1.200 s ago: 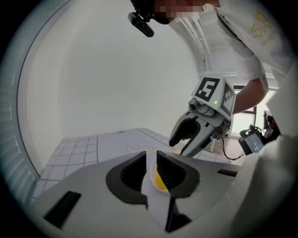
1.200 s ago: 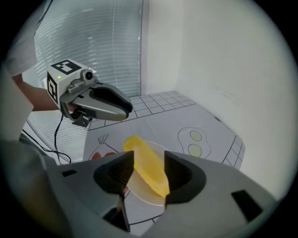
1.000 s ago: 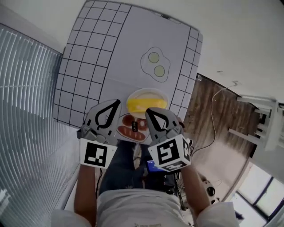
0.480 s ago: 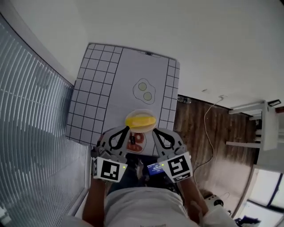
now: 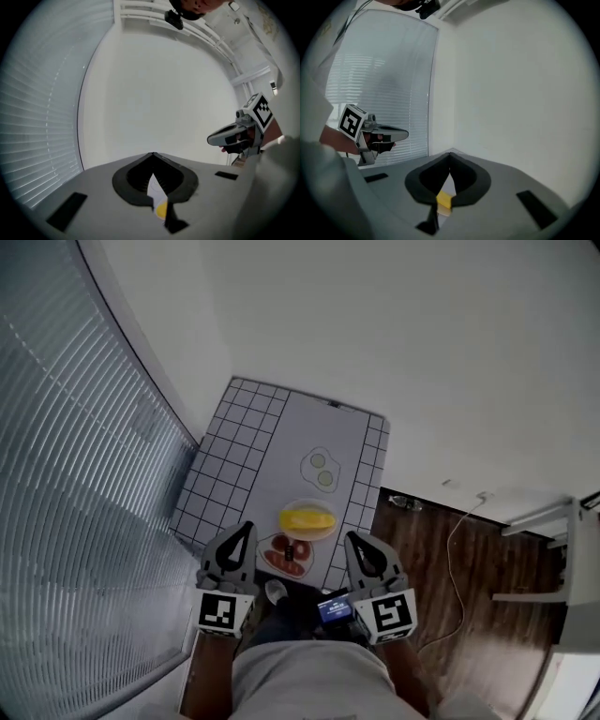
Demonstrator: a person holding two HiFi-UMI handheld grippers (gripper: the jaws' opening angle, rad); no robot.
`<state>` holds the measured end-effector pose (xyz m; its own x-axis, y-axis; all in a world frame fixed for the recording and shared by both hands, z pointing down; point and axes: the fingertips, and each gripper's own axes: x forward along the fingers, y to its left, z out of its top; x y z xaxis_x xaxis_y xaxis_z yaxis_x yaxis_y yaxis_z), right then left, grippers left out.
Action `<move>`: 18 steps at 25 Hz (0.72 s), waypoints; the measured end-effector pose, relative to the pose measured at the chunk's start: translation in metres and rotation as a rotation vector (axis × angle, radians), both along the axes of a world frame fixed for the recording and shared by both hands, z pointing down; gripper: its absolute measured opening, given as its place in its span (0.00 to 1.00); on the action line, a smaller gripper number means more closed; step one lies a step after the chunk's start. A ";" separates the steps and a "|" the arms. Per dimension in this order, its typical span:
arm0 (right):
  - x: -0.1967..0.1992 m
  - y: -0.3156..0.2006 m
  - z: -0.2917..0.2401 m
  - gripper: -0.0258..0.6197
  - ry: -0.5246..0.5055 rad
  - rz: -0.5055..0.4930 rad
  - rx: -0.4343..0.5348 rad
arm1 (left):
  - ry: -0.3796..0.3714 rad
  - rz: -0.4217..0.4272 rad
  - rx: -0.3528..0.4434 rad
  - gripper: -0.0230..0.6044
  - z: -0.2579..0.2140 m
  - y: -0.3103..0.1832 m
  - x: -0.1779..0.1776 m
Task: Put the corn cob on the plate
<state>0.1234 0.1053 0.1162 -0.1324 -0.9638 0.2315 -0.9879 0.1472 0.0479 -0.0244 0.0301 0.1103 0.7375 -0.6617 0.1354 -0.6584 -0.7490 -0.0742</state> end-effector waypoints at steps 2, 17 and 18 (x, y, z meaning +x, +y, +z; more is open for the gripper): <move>0.008 0.009 -0.010 0.05 -0.019 0.016 0.037 | 0.026 -0.040 0.026 0.05 -0.011 0.009 -0.001; 0.041 0.057 -0.020 0.05 -0.056 0.011 0.075 | -0.039 -0.167 0.063 0.05 -0.022 0.064 -0.022; 0.043 0.057 -0.021 0.05 -0.059 0.012 0.081 | -0.036 -0.168 0.064 0.05 -0.024 0.065 -0.022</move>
